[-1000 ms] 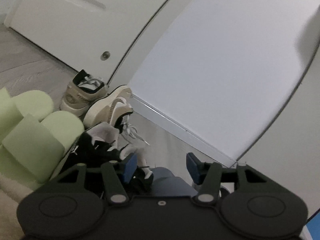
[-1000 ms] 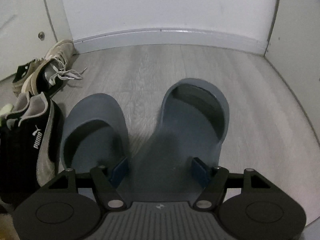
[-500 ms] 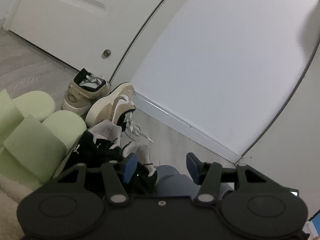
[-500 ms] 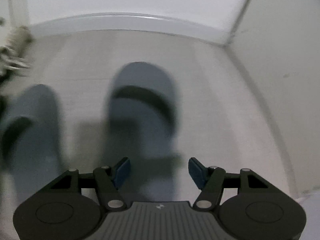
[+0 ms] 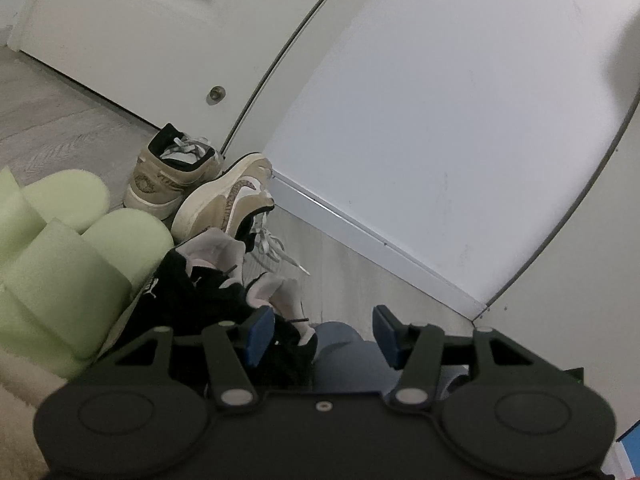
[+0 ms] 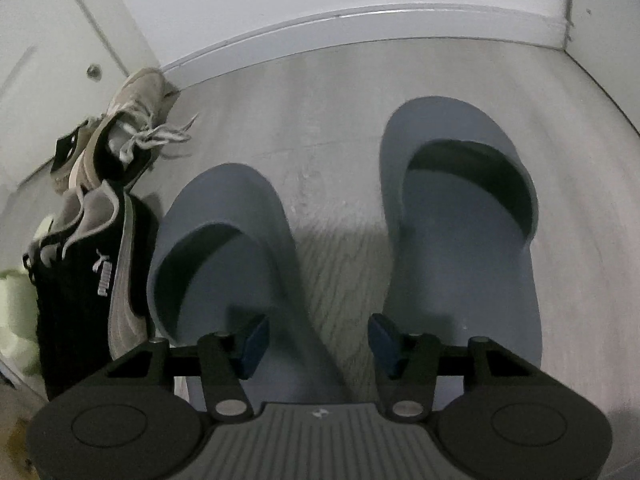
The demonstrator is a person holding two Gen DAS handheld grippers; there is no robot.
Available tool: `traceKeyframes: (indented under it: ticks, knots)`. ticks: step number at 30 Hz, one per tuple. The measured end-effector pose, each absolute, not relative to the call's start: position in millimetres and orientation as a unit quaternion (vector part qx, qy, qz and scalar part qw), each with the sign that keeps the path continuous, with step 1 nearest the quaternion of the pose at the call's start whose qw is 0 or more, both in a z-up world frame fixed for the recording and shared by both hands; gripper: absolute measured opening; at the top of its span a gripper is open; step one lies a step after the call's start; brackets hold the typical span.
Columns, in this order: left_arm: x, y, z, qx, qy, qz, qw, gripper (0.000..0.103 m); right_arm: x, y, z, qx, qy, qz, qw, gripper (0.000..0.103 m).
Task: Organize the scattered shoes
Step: 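Grasp the other grey slide with the right tool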
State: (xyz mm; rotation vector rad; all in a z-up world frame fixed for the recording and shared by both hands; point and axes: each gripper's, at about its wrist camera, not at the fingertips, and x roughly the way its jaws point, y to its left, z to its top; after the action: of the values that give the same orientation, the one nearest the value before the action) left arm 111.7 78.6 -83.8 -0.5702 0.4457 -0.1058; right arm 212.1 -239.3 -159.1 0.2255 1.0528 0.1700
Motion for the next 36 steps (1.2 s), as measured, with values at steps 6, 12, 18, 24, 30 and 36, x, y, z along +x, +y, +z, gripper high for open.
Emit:
traceKeyframes:
  ticks: [6, 12, 18, 24, 30, 36]
  knots:
    - [115, 73, -84, -0.267, 0.225, -0.05, 0.936, 0.056, 208, -279, -159, 0.083, 0.507, -0.049, 0.857, 0.055]
    - [115, 73, -84, -0.267, 0.227, -0.049, 0.935, 0.057, 201, -301, -143, 0.08, 0.434, -0.137, 0.887, 0.057]
    - [118, 71, -85, -0.263, 0.232, -0.051, 0.935, 0.057, 213, -280, -121, 0.066, 0.3, -0.114, 0.945, 0.092]
    - [118, 71, -85, -0.264, 0.236, -0.047, 0.934, 0.057, 276, -263, -148, 0.05, 0.348, -0.191, 0.916, 0.097]
    - [121, 72, -87, -0.267, 0.243, -0.045, 0.932, 0.057, 299, -272, -170, 0.107, 0.392, -0.156, 0.9, 0.101]
    - [126, 68, -90, -0.261, 0.254, -0.046, 0.93, 0.057, 295, -257, -172, 0.059, 0.384, -0.083, 0.918, 0.066]
